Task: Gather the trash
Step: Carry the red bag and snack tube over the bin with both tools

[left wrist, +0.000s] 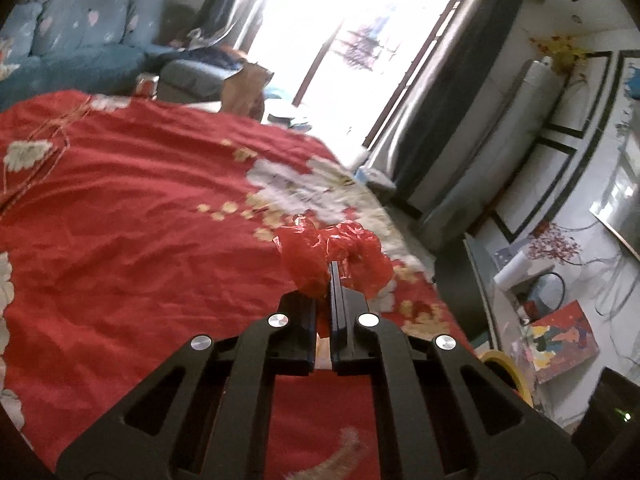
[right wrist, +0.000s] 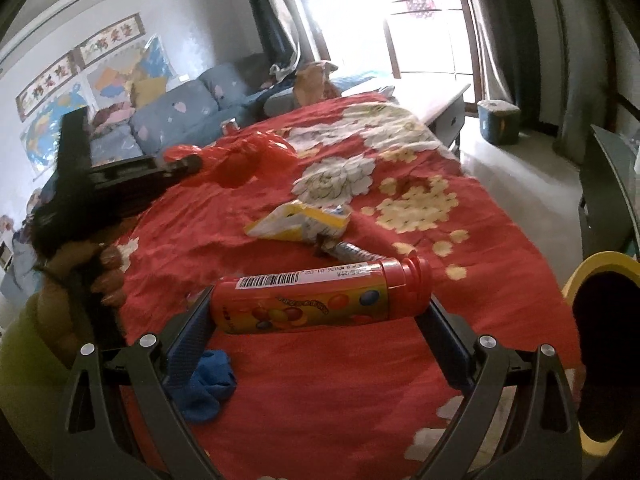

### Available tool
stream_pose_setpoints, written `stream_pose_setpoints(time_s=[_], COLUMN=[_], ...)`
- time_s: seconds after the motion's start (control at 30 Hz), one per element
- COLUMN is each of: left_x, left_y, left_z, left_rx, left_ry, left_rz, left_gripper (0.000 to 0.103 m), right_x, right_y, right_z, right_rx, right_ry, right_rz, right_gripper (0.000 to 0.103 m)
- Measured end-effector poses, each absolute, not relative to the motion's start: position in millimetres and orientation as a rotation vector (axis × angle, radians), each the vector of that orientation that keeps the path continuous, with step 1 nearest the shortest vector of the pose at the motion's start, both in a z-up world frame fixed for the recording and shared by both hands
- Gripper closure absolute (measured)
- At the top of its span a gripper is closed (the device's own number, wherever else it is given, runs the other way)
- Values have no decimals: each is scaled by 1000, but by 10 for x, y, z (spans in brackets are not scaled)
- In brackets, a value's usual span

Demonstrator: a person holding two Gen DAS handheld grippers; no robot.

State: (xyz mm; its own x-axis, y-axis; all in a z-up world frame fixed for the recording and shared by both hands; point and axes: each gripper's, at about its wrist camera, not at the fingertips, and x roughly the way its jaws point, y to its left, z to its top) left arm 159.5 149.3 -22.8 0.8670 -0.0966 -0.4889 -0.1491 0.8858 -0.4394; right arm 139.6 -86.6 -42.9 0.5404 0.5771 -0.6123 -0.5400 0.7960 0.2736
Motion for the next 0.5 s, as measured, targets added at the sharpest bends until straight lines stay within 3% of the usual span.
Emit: stream_pose_setpoints(time_s=[0.5], left_x=[1421], left_y=[796], left_z=[180], left_rx=[-367], left_ry=[476], left_rz=[-113], left_gripper=[101], right_x=[1457], right_y=[-1384], right_z=[-241], right_rx=[133], right_ry=[679], right_rz=[565], right_gripper=[10])
